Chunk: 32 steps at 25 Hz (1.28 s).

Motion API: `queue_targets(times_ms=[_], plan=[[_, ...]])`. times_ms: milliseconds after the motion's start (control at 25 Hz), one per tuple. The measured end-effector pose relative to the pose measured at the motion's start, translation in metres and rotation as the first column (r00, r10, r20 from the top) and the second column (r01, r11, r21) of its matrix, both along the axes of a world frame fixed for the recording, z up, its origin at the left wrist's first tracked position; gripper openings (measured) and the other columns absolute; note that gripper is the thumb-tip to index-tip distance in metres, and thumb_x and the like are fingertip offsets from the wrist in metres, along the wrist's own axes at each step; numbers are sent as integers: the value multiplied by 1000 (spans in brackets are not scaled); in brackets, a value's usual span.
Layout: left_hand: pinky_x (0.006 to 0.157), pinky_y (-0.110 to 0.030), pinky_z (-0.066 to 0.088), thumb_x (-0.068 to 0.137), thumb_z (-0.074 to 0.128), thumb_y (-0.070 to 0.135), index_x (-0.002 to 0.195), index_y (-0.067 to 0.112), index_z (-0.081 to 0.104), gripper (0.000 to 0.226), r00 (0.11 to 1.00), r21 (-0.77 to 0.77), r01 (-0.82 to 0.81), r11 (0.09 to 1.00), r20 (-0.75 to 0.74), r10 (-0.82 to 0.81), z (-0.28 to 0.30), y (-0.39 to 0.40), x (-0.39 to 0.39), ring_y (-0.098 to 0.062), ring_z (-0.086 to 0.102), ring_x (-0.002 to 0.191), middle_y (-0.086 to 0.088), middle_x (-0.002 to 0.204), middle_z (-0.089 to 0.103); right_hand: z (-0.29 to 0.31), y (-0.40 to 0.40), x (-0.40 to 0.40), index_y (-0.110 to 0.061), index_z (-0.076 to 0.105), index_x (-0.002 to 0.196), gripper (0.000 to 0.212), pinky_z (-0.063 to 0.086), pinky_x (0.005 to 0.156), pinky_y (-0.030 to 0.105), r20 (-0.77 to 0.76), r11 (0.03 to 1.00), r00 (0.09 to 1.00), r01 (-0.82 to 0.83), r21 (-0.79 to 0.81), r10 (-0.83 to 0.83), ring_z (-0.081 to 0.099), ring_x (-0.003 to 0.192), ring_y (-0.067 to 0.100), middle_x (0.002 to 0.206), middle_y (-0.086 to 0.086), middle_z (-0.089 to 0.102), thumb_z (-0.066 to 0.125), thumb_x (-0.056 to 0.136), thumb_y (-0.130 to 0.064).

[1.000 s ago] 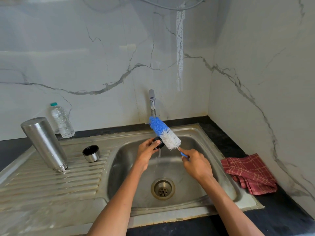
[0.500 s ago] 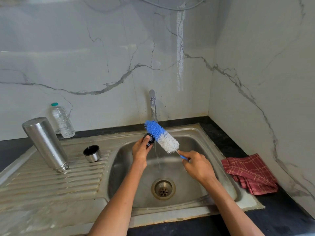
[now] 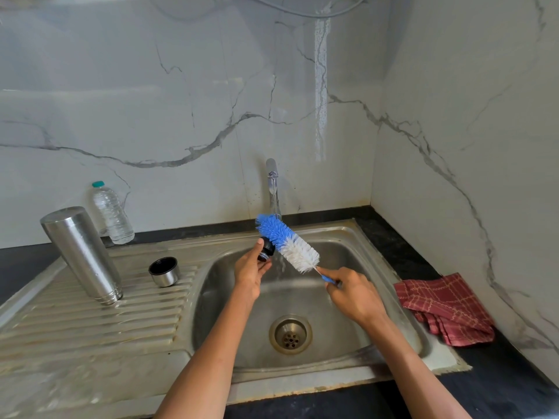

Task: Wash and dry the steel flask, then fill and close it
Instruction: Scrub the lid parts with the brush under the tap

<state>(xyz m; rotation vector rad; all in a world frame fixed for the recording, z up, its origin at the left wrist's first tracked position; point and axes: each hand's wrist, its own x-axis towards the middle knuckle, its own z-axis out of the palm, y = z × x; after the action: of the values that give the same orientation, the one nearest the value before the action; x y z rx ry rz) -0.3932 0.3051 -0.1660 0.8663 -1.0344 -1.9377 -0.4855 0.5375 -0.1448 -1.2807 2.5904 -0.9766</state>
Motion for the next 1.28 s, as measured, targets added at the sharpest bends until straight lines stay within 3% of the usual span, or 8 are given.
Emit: queue_targets(times_ms=[240, 360, 520, 680, 840, 960, 1160, 1280], plan=[[90, -33, 57, 90, 74, 14, 111, 4, 66, 25, 975, -28, 175, 984, -131, -177, 6, 13, -2, -25, 70, 106, -14, 111, 74, -6, -7, 3, -39, 56, 143, 47, 50, 87, 31, 149, 1000, 988, 28, -6, -27, 66, 108, 19, 132, -4, 66, 52, 99, -24], [92, -32, 58, 90, 75, 11, 116, 3, 66, 29, 958, -189, 285, 940, 17, -287, 4, 24, -9, -28, 70, 109, -13, 111, 76, -10, -11, 4, -32, 56, 145, 47, 51, 89, 33, 261, 999, 965, 32, -35, -21, 66, 99, 18, 126, 3, 70, 51, 99, -20], [89, -33, 60, 88, 77, 8, 124, 2, 62, 40, 984, -271, 181, 946, 50, -174, 1, 22, -12, -27, 73, 107, -14, 113, 75, -9, -12, 2, -31, 58, 143, 45, 47, 78, 26, 299, 997, 954, 35, -62, -15, 59, 85, 9, 113, 1, 72, 52, 99, -19], [92, -37, 59, 90, 74, 6, 125, 5, 64, 36, 994, -267, 106, 958, 66, -92, -7, 3, -8, -26, 72, 106, -12, 118, 74, -8, -9, 2, -39, 62, 137, 45, 46, 75, 25, 268, 997, 963, 16, -72, 4, 60, 79, 7, 86, -15, 67, 57, 96, -22], [86, -33, 60, 90, 77, 15, 122, 9, 67, 35, 962, -343, 250, 905, 198, -191, -4, 10, -2, -22, 74, 100, -10, 113, 76, -7, -10, 4, -40, 58, 141, 45, 52, 91, 33, 177, 998, 984, 35, -52, -25, 65, 111, 19, 124, -7, 70, 55, 98, -25], [79, -32, 62, 85, 82, 16, 125, 10, 63, 44, 941, -408, 305, 861, 267, -207, -2, 15, -4, -19, 75, 96, -9, 115, 74, -5, -10, 2, -40, 56, 143, 45, 53, 91, 37, 93, 997, 993, 77, -14, -75, 65, 113, 23, 135, -4, 65, 52, 100, -26], [76, -24, 58, 83, 84, 13, 120, 10, 59, 45, 974, -450, 95, 888, 225, 10, -2, 12, -3, -15, 71, 98, -5, 113, 71, -6, -5, 4, -40, 56, 142, 47, 53, 80, 35, 44, 999, 998, 42, 0, -42, 65, 100, 20, 115, -8, 65, 52, 98, -24], [86, -33, 57, 81, 85, 16, 113, 25, 64, 39, 962, -556, 108, 824, 267, 54, -5, 6, -3, -13, 67, 99, 2, 111, 70, -3, -4, 5, -42, 55, 142, 47, 48, 73, 32, -40, 998, 997, 63, -2, -63, 64, 95, 20, 103, -11, 58, 51, 99, -25]])
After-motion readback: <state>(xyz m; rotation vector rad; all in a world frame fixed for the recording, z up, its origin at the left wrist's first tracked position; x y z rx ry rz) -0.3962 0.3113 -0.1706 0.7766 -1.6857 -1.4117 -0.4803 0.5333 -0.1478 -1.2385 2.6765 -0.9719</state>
